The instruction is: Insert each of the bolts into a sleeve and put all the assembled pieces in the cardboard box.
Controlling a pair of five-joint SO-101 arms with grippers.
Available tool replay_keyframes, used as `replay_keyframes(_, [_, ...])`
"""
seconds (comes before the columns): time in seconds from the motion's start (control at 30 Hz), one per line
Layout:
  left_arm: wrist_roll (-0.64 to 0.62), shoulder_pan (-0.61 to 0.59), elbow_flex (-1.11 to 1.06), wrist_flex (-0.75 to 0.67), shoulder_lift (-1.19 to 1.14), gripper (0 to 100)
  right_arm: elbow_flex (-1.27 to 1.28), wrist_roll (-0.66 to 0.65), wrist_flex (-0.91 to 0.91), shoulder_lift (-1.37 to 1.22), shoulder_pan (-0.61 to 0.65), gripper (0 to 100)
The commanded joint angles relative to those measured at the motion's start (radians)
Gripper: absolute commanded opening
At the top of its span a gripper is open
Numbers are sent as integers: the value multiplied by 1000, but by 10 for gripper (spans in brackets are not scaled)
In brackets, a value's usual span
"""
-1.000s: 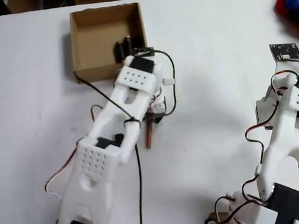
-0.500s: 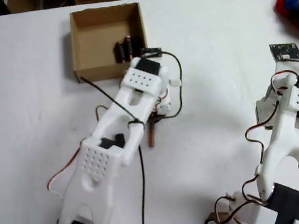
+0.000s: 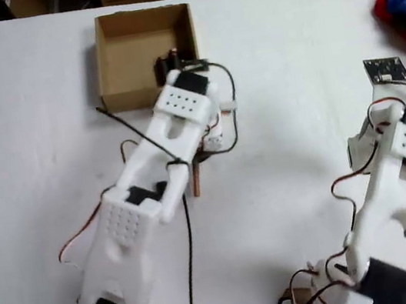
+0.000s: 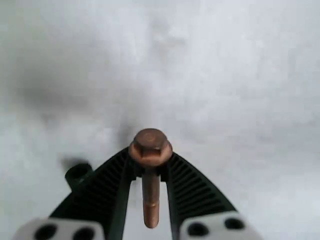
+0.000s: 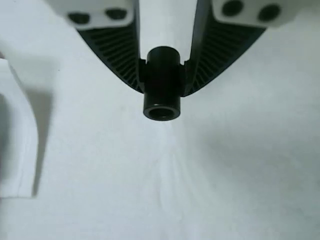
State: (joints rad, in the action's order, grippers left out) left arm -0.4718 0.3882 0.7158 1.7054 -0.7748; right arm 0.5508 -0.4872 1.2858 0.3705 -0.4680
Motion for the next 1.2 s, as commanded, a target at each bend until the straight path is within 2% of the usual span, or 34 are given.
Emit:
replay_keyframes(0.0, [11, -18, 5, 72, 146, 24, 87, -15, -44, 154, 47, 20])
replay_keyframes(0.2, [11, 17, -27, 81, 244, 24, 307, 3, -54, 349, 255, 20])
replay_keyframes(0.4, [11, 11, -275, 69, 502, 24, 396, 91, -97, 478, 351, 20])
replay_keyframes(0.5, [11, -8, -390, -14, 661, 24, 451, 92, -153, 515, 410, 20])
replay_keyframes(0.63, [11, -12, -648, -221, 902, 24, 517, 98, -246, 539, 486, 20])
replay_keyframes(0.9, [5, -14, -1294, -822, 1398, 24, 548, 315, -410, 533, 636, 20])
replay_keyframes(1.03, [5, -15, -1501, -1097, 1600, 24, 611, 353, -630, 533, 745, 20])
replay_keyframes(1.17, [11, -15, -1689, -1347, 1748, 24, 718, 348, -895, 533, 802, 20])
